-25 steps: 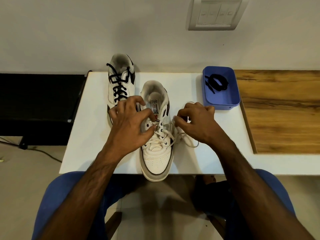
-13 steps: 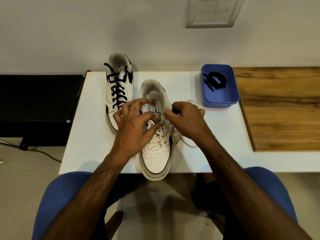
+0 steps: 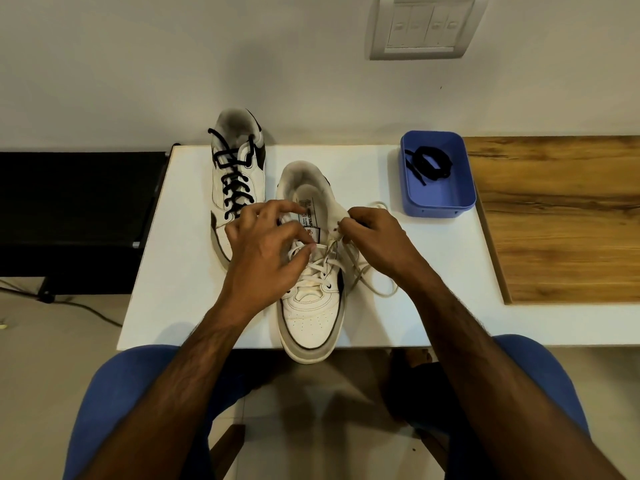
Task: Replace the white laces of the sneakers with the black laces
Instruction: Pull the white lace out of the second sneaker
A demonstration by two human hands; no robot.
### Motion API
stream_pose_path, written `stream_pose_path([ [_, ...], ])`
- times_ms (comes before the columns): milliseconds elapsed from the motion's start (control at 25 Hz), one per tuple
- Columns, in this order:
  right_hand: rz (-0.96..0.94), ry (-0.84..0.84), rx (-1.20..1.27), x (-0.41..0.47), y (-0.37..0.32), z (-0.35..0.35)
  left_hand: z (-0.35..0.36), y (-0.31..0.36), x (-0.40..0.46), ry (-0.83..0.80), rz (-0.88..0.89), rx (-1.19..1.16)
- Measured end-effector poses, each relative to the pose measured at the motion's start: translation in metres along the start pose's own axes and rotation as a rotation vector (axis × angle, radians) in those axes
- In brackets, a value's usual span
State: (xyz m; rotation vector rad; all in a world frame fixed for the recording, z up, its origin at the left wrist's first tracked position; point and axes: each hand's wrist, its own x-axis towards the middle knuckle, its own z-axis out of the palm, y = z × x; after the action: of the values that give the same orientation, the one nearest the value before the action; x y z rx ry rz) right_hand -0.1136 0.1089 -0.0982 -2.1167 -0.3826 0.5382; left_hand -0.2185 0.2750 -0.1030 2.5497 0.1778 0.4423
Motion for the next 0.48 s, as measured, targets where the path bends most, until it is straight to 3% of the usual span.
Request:
stream_pose_path([
  [160, -0.007, 0.007, -0.017, -0.001, 0.001, 0.001, -0.012, -0.011, 0.006, 0.108, -0.088, -0.332],
  [320, -0.011, 0.028, -0.045, -0.002, 0.000, 0.002, -0.002, -0.003, 0.000, -0.015, 0.012, 0.001],
  [480, -0.013, 0.031, -0.060, -0.002, -0.001, 0.001, 0.004, -0.004, 0.000, 0.012, 0.038, 0.045],
])
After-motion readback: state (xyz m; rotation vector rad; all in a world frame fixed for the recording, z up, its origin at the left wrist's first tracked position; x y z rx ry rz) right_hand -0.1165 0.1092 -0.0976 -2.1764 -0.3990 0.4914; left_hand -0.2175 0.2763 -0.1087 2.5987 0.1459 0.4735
